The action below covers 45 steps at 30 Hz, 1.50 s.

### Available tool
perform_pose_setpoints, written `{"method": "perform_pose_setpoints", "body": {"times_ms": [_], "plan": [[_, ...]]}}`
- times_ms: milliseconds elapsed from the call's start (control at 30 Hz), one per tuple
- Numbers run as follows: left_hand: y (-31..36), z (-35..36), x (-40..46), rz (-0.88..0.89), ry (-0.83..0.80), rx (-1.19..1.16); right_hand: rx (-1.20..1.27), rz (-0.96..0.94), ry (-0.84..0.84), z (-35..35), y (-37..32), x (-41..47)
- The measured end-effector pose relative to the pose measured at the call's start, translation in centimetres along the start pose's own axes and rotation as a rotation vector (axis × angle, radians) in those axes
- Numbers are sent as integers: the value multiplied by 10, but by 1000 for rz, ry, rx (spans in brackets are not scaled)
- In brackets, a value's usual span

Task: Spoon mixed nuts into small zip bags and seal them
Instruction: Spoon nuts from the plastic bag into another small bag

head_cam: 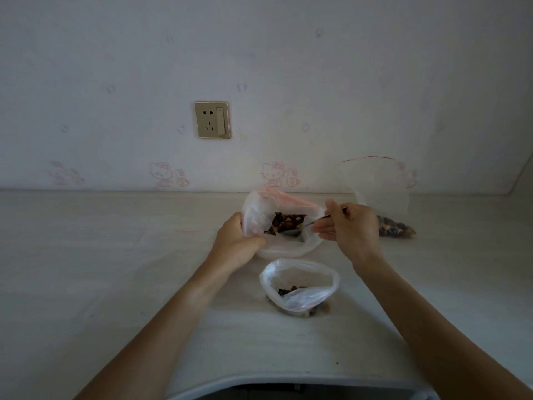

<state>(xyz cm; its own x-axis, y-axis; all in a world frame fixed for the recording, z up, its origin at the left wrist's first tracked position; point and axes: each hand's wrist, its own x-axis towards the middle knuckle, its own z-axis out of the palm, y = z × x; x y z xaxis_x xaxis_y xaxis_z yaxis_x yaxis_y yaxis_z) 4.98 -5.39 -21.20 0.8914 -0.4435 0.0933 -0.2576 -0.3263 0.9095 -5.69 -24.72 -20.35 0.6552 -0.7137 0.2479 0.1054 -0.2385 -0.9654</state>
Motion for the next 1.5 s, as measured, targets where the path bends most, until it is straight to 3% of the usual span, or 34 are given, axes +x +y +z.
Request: {"method": "perform_pose_setpoints", "body": {"times_ms": [267,667,867,1067,1233,1333,1500], "plan": [[1,2,0,3,-16,-43,-278,-247,-89,12,19,-6],[0,-4,-4,88,136,-137,133,51,-56,6,23,-6],[-1,-9,-5,68,199,-114,153,57,-45,1,15,-13],[-3,-13,-10,141,381,11,172,66,-38,-15,-4,-22],[6,-8,-25,225,442,3,228,68,-77,-36,-21,-34],[11,-7,-39,313,407,7,255,58,-116,-50,-31,-43],[5,-4,-66,327,145,224,306,59,-176,-69,-40,-64]]}}
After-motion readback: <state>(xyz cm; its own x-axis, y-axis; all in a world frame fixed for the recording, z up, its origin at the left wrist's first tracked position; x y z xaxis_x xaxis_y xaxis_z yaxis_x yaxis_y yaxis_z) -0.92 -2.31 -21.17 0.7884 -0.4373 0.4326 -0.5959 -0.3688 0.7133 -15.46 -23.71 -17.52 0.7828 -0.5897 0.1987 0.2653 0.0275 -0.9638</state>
